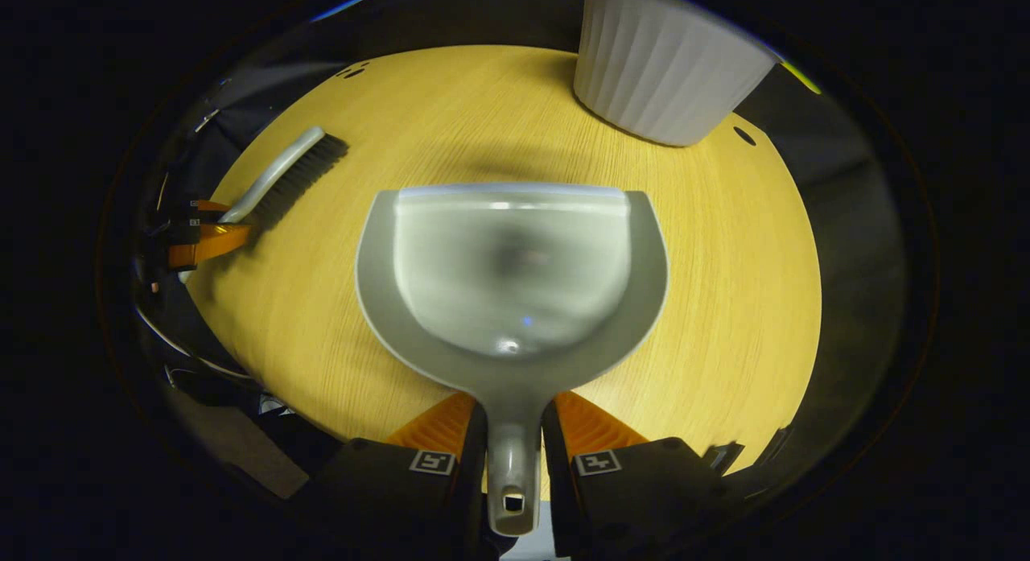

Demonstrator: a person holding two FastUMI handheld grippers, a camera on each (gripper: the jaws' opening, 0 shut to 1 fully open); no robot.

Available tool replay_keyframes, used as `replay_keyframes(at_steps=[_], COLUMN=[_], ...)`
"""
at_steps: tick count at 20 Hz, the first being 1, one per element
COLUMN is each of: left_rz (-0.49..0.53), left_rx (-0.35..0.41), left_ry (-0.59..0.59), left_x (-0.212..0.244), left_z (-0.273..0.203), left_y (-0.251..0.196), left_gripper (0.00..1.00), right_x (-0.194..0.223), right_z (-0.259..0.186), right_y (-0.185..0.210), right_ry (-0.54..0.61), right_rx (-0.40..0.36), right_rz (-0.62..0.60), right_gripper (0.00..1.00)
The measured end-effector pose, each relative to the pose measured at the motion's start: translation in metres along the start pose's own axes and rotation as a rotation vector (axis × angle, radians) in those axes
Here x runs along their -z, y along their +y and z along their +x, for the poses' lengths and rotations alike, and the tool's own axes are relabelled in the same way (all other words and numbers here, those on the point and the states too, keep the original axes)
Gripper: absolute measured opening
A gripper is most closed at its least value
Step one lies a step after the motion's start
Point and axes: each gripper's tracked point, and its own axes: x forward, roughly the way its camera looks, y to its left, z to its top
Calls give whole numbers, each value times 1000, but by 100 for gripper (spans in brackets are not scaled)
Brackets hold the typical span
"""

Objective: Pick up the small broom and dustpan from the desktop, sweep the trash into the dustpan with the broom, and then empty the trash into the garbage bin.

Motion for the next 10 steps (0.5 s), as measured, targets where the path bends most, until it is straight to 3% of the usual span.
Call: replay_keyframes(at_steps=[2, 6, 10], left_rz=[-6, -18, -42], left_rx=[2, 1, 14], left_ry=[-23, -80, -242], left_x=[-2, -12, -48], left_z=[-12, -44, -87], left_y=[0, 1, 2], left_gripper=[32, 32, 32], right_x=[-4, -25, -65], right_z=[-22, -65, -112], right_y=[0, 2, 8], right_ry=[-33, -144, -316], right_rx=[-9, -23, -32], right_rz=[-11, -4, 27], right_gripper=[43, 40, 40])
